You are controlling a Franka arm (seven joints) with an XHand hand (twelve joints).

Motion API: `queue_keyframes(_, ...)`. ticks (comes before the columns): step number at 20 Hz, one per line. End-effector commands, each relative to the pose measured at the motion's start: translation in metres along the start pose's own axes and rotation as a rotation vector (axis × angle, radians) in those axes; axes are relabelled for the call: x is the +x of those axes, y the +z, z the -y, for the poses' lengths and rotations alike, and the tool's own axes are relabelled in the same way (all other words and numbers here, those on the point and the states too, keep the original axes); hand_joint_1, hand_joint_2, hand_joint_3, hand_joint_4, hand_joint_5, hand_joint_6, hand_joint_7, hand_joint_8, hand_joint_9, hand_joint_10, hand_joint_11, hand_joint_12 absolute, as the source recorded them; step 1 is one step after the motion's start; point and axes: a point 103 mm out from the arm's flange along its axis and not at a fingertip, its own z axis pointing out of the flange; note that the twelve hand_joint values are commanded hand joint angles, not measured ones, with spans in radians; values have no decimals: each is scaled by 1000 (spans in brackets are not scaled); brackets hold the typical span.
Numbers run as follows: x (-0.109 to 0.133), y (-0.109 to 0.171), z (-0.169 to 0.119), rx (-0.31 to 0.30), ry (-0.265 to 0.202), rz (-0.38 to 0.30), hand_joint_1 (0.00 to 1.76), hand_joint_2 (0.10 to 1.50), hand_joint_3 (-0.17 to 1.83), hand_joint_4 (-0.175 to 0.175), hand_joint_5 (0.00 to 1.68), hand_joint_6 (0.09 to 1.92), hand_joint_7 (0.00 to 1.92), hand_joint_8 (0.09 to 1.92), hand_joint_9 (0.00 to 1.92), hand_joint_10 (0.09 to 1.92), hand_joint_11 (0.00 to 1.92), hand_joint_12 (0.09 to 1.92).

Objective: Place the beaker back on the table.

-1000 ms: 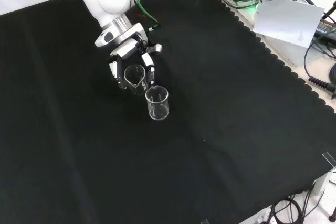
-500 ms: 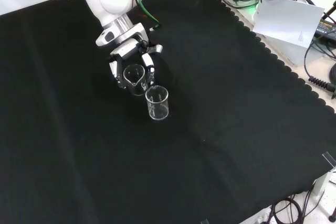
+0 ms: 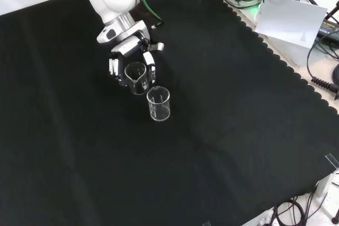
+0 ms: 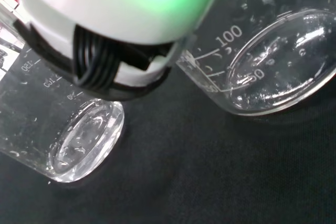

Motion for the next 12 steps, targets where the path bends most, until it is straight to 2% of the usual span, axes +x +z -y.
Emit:
queue_keyframes(1,-2,-4,4,16,19,18,1166,526,715,-54,797,870,876,736,1038,426,628,1234)
queue_keyframes(5,-1,-4,5,19,27,14,1112,472,758,-54,654,889,746,787,870,549,484,1305)
queue_keyframes(12,2,0,4,53,28,27,1073,477,720,-58,610,857,683,784,782,584,421,1319)
